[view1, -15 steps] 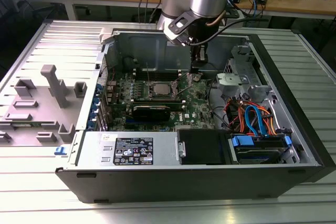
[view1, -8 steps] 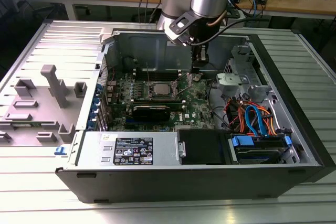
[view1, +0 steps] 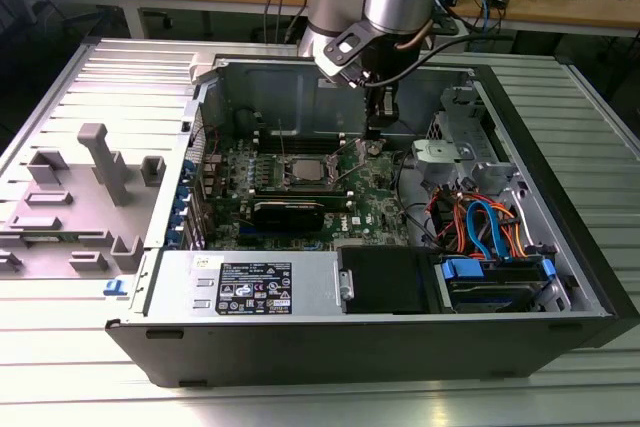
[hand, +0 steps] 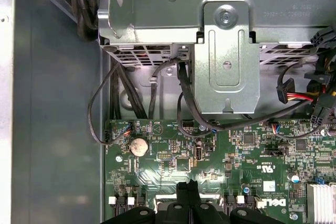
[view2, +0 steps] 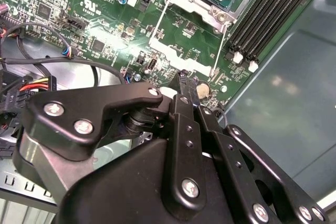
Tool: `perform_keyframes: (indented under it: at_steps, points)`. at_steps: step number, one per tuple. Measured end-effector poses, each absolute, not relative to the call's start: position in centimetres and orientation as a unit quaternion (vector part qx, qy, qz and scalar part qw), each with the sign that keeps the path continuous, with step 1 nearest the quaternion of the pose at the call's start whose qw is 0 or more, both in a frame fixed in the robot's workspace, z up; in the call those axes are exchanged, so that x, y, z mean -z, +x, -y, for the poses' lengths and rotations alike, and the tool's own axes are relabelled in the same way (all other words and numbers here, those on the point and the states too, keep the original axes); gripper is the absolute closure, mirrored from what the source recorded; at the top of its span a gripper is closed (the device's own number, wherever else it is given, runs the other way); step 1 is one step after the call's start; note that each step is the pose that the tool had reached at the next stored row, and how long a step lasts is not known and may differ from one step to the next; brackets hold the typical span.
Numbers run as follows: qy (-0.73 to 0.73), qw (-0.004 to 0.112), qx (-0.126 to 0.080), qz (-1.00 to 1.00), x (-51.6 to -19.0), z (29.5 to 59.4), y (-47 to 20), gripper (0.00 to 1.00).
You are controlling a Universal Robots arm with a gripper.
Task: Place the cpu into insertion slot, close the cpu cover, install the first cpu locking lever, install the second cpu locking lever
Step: 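Close the cpu cover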
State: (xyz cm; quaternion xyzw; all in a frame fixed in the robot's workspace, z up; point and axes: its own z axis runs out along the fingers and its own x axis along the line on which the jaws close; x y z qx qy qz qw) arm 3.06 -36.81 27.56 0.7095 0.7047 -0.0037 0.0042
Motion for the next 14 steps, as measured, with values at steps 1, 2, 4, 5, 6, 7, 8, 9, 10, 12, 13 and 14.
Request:
perform_keyframes:
  at_steps: [1, 2, 4, 5, 6, 7, 8, 9, 10, 12, 13, 14]
  points:
    - [0.709, 0.004, 0.004, -0.705, -27.57, 36.81, 3.1, 0.89]
    - [0.709, 0.004, 0.004, -0.705, -27.56, 36.81, 3.12, 0.89]
    - [0.709, 0.004, 0.004, -0.705, -27.56, 36.81, 3.15, 0.89]
    - [0.709, 0.004, 0.004, -0.705, -27.56, 36.81, 3.17, 0.89]
    - [0.709, 0.004, 0.004, -0.705, -27.57, 36.81, 3.17, 0.89]
    - [0.709, 0.004, 0.004, -0.705, -27.56, 36.81, 3.22, 0.89]
    - [0.709, 0.004, 0.004, -0.705, -27.56, 36.81, 3.28, 0.89]
    - [0.709, 0.004, 0.004, -0.705, -27.56, 36.81, 3.36, 0.89]
    - [0.709, 0.004, 0.004, -0.705, -27.56, 36.81, 3.41, 0.89]
    - [0.709, 0.004, 0.004, -0.705, -27.56, 36.8, 3.49, 0.89]
    - [0.709, 0.004, 0.004, -0.705, -27.56, 36.8, 3.55, 0.89]
    - [0.709, 0.004, 0.004, -0.705, -27.56, 36.8, 3.58, 0.89]
